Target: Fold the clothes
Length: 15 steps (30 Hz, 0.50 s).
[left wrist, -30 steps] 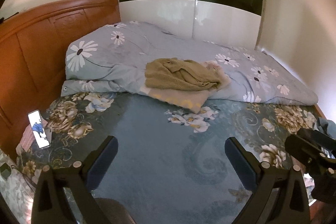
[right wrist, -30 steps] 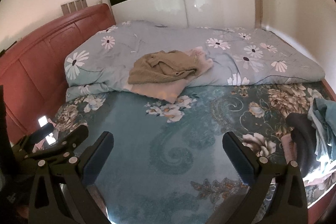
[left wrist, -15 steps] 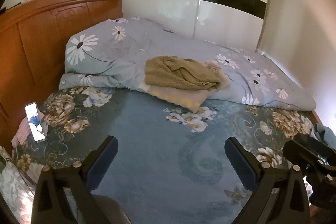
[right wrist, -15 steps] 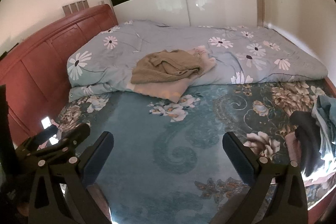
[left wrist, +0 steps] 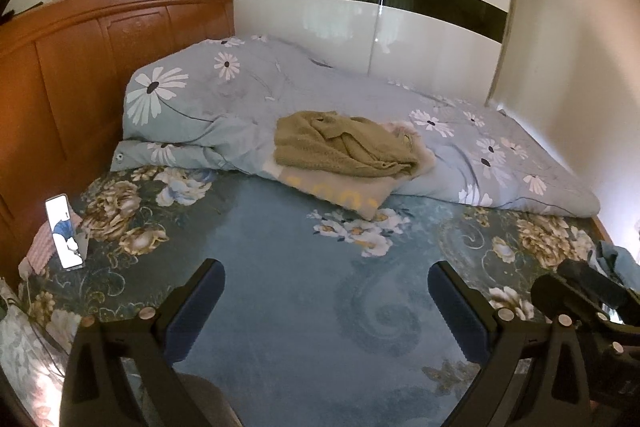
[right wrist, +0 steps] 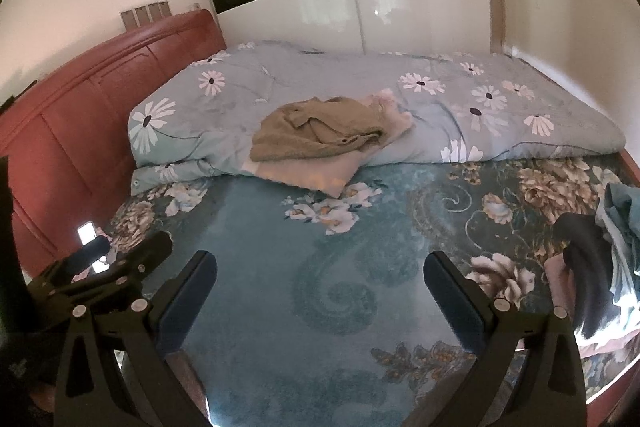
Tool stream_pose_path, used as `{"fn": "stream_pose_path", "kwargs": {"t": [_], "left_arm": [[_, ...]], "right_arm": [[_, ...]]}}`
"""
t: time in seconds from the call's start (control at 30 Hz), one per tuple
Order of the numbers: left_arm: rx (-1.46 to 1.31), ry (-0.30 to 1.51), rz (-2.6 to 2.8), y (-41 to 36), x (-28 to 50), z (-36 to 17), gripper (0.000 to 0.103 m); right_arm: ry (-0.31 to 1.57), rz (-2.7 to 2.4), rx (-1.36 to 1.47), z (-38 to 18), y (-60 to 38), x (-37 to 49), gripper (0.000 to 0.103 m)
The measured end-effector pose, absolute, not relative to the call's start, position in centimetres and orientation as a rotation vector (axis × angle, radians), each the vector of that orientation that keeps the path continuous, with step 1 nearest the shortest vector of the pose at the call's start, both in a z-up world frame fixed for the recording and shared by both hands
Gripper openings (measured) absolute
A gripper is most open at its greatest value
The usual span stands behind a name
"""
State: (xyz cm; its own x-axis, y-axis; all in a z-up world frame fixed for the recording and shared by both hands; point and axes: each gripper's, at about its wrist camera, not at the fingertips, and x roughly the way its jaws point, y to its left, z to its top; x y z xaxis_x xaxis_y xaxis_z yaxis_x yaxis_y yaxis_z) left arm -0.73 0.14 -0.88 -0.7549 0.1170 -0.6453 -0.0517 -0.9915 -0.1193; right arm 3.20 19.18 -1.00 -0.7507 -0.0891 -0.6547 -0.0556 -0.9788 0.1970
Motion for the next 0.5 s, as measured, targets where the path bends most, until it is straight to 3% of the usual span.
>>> {"fn": "stream_pose_path", "kwargs": {"t": [0.17,0.5], "left_arm": [[-1.097,-0.232,2.795,0.0,-1.4,-1.4,0.103],[-1.138,-0.233,2.771,0.2,-2.8,-2.6,0.103]], "right_arm": [[-0.332,-2.89,1.119,-1.5,19.2,3.0,0.103],[-0.351,-2.857,1.174,-3.0,19.6,1.3,0.103]]}}
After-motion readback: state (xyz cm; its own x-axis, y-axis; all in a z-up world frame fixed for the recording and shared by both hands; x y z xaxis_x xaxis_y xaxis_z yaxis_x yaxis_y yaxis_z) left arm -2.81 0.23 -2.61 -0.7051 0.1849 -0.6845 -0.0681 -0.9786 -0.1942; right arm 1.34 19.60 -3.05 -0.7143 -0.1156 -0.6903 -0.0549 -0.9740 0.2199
